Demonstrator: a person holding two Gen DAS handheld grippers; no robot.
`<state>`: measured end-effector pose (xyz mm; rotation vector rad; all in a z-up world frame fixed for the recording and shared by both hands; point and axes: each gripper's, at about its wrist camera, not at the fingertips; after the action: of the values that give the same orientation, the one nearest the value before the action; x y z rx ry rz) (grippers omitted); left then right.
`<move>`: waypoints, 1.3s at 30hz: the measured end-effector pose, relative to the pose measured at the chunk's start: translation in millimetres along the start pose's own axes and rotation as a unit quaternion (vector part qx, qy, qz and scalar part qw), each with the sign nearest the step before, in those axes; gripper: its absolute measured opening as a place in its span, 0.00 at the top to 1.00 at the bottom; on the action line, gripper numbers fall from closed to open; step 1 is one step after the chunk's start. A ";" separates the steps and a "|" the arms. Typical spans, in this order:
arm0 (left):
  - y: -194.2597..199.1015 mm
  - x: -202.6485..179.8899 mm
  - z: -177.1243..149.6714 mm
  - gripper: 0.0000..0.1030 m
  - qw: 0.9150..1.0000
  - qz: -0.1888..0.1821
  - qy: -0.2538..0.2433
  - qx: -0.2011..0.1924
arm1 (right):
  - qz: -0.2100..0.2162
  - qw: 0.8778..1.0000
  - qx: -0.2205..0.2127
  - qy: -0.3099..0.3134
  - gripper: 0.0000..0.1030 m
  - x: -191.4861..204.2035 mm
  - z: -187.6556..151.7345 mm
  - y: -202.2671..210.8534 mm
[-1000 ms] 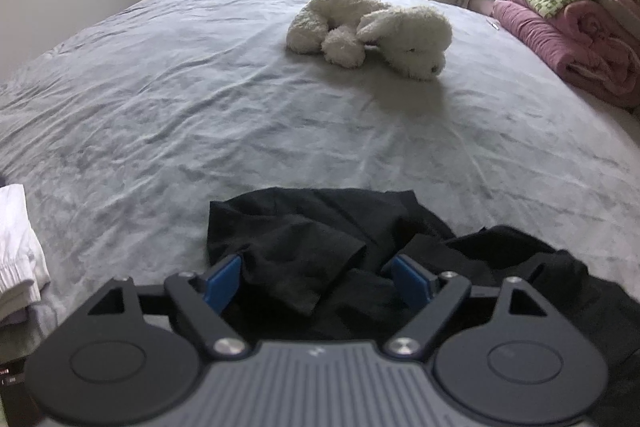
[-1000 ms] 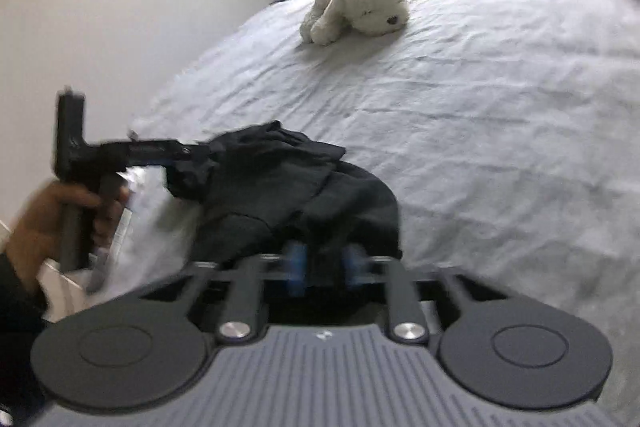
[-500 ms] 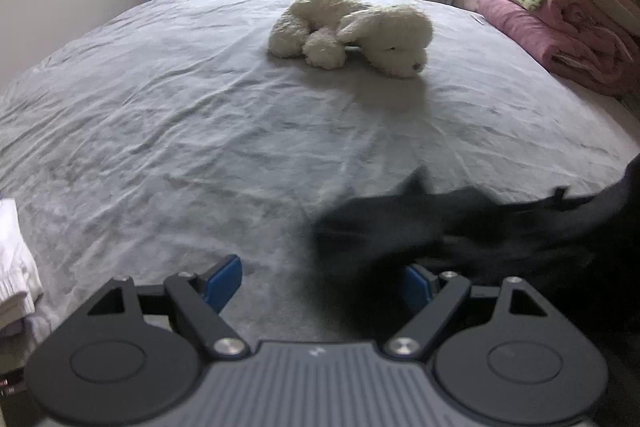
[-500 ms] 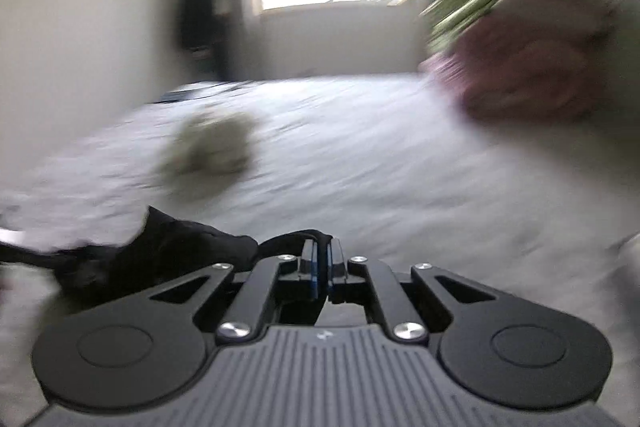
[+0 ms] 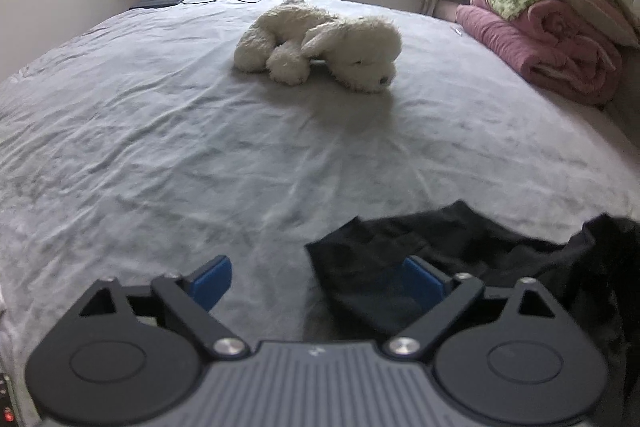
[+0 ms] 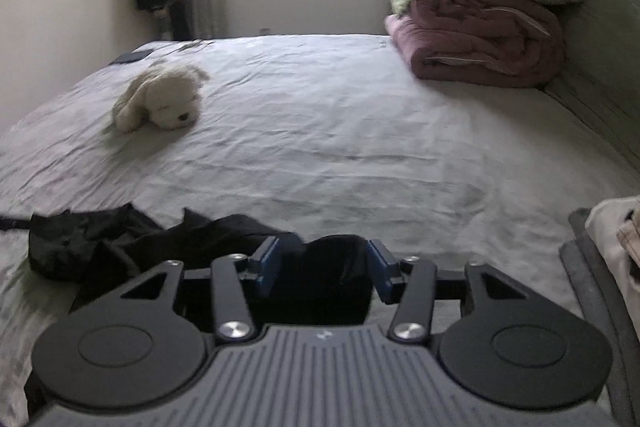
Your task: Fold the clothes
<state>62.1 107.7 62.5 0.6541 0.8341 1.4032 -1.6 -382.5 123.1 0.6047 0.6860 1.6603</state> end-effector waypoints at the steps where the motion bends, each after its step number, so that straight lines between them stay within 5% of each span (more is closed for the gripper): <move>1: -3.7 1.1 2.1 0.07 1.000 -0.006 0.013 0.003 | 0.000 1.000 -0.001 0.002 0.49 0.5 0.0 -0.6; 9: -39.0 3.1 1.5 0.08 0.991 -0.051 0.115 0.034 | 0.044 0.995 0.069 0.051 0.46 21.4 -9.3 -25.7; 11: -41.8 -4.5 0.5 0.23 0.994 -0.041 0.101 0.028 | 0.045 0.993 0.087 0.062 0.55 26.8 -12.0 -33.7; 12: -42.7 -7.7 0.8 0.30 0.995 -0.037 0.091 0.028 | 0.040 0.992 0.096 0.070 0.68 29.5 -13.3 -38.4; 13: -43.5 -11.0 1.2 0.48 0.996 -0.032 0.082 0.028 | 0.033 0.991 0.103 0.076 0.95 31.4 -14.1 -42.4; 17: -41.0 -9.1 2.8 0.93 0.996 -0.043 0.076 0.029 | 0.007 0.992 0.088 0.085 0.99 30.6 -13.1 -41.6; 24: -13.5 7.1 13.3 0.94 0.992 -0.081 0.097 -0.020 | -0.014 0.997 0.048 0.050 1.00 11.6 -4.4 -30.1; 28: 1.5 19.5 18.9 0.94 0.988 -0.094 0.110 -0.047 | 0.007 0.997 0.071 0.025 0.78 2.1 -4.6 -38.8; 31: 5.4 26.0 19.7 0.94 0.989 -0.088 0.104 -0.057 | 0.029 0.997 0.069 0.021 0.32 2.6 -4.5 -38.6; 36: -1.3 27.8 18.6 0.94 0.991 -0.079 0.095 -0.046 | 0.064 0.993 0.082 0.053 0.31 20.0 -4.5 -50.4; 37: -1.4 28.5 19.1 0.94 0.991 -0.080 0.097 -0.047 | 0.064 0.992 0.089 0.067 0.44 26.1 -5.7 -54.5; 38: -0.7 29.5 19.3 0.94 0.990 -0.083 0.100 -0.048 | 0.059 0.991 0.093 0.076 0.80 30.4 -6.6 -57.5; 39: 0.6 30.3 19.3 0.94 0.990 -0.086 0.102 -0.051 | 0.052 0.991 0.096 0.081 0.96 32.9 -7.0 -59.3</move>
<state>76.9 139.5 70.5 0.3539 0.9497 1.3610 27.5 -342.3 76.3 0.6552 0.9533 1.7657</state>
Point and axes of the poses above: each gripper's, at about its wrist camera, not at the fingertips, and y roughly against the way its jaws point, x to its left, z to its top, and after that the axes turned 11 degrees about x, right-handed
